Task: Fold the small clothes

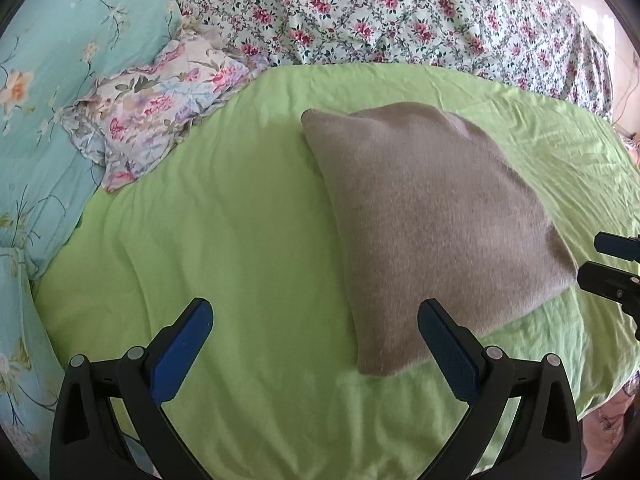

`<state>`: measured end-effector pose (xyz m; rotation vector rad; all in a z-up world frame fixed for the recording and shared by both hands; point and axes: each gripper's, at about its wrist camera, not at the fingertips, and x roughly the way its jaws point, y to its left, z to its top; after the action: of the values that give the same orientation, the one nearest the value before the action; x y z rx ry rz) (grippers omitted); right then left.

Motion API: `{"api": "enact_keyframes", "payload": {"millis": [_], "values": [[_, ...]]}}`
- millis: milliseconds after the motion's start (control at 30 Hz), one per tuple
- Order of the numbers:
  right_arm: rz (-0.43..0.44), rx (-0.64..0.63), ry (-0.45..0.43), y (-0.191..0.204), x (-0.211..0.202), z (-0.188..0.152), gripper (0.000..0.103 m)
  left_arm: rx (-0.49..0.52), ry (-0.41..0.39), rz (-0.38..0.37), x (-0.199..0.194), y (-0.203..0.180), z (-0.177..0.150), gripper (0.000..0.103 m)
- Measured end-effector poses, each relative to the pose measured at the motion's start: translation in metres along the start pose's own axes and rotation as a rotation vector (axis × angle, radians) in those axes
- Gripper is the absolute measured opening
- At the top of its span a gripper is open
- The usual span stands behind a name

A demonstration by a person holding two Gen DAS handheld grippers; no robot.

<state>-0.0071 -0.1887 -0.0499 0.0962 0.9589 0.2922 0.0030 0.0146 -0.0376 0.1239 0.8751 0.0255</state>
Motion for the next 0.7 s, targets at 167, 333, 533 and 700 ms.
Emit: {"api": "enact_keyframes", "payload": {"millis": [167,333,533,700], "values": [[0.04,0.028,-0.018,-0.006,0.009,0.018,0.088,-0.011,-0.005,-0.01,0.01,0.004,0.015,0.102],[0.067,0.079,-0.03,-0.022,0.027,0.046,0.088,-0.062,0.009,-0.033,0.031,0.011,0.035,0.102],[0.127,0.192,-0.07,-0.057,0.056,0.095,0.081,-0.115,0.009,-0.065,0.06,0.024,0.065,0.102],[0.149,0.281,-0.068,-0.084,0.093,0.136,0.064,-0.183,0.024,-0.141,0.087,0.037,0.091,0.102]]}}
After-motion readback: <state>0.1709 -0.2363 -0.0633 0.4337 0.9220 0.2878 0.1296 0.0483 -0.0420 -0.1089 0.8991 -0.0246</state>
